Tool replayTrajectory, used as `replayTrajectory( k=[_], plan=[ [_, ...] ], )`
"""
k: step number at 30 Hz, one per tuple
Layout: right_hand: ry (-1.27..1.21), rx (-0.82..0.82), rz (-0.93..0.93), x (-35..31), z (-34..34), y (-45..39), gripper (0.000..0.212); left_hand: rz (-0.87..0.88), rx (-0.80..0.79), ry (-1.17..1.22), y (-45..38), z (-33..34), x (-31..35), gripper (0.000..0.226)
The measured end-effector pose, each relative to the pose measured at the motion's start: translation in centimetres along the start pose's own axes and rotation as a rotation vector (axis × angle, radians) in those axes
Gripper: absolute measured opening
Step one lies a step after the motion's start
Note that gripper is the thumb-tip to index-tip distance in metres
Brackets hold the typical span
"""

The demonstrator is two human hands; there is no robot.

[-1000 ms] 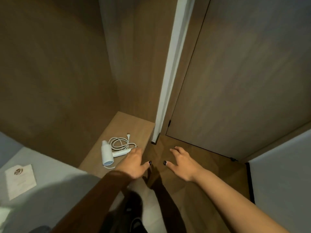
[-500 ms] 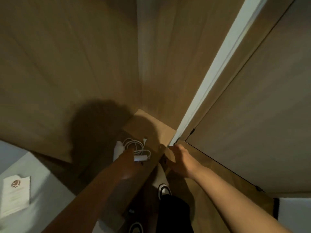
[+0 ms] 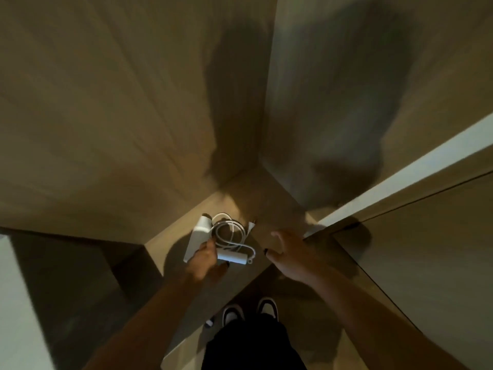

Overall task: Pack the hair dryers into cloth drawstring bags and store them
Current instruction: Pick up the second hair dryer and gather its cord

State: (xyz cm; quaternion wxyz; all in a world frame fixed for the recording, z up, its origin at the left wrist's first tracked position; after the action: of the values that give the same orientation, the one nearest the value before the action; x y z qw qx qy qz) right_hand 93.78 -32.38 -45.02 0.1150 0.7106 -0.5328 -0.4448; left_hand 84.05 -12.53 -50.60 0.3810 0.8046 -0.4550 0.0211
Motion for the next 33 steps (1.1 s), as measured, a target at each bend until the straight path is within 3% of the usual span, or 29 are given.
replayTrajectory(
  k=[2,4,7,10,15,18,21,26,33],
  plan=[
    [-0.043,-0.001,0.022,0.7,0.8,-2.0,0.054,0.065,0.072,-0.005,-1.9,2.5,-1.6,0.081],
    [-0.090,-0.018,0.060,1.7,2.1,-4.3,0.053,0.065,-0.025,-0.013,-4.6,5.4,-3.5,0.086],
    [-0.157,-0.009,0.100,3.2,4.5,-7.2,0.050,0.129,0.060,-0.154,-7.5,7.4,-4.1,0.077],
    [-0.213,-0.015,0.133,4.9,7.1,-9.5,0.047,0.104,-0.039,-0.258,-10.0,9.6,-4.9,0.076],
    [-0.220,-0.034,0.136,7.3,10.7,-11.8,0.045,0.201,-0.013,-0.579,-12.7,13.2,-7.1,0.069],
    [-0.220,-0.042,0.125,8.3,12.1,-12.9,0.045,0.251,0.024,-0.639,-14.0,14.2,-7.9,0.081],
    [-0.235,-0.042,0.134,8.7,12.9,-13.4,0.045,0.314,0.081,-0.628,-15.7,14.8,-8.6,0.083],
    [-0.233,-0.035,0.133,8.4,12.5,-13.7,0.048,0.325,0.072,-0.560,-15.8,14.0,-8.3,0.056],
    [-0.259,-0.019,0.113,6.9,8.9,-11.4,0.047,0.162,0.179,-0.113,-11.3,7.9,-6.8,0.050]
  ],
)
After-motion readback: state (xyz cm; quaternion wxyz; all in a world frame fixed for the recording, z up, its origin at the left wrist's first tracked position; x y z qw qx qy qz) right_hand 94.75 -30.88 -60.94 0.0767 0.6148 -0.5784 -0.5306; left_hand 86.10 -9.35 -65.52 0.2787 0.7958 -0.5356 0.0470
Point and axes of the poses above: each hand's wrist, its own y-axis away from the middle knuckle, its own z-axis out of the palm, x = y × z, the point moved 1 cm from there along -y, towards the middle knuckle, and after that the axes turned 4 degrees about x, right-handed, at the moved point
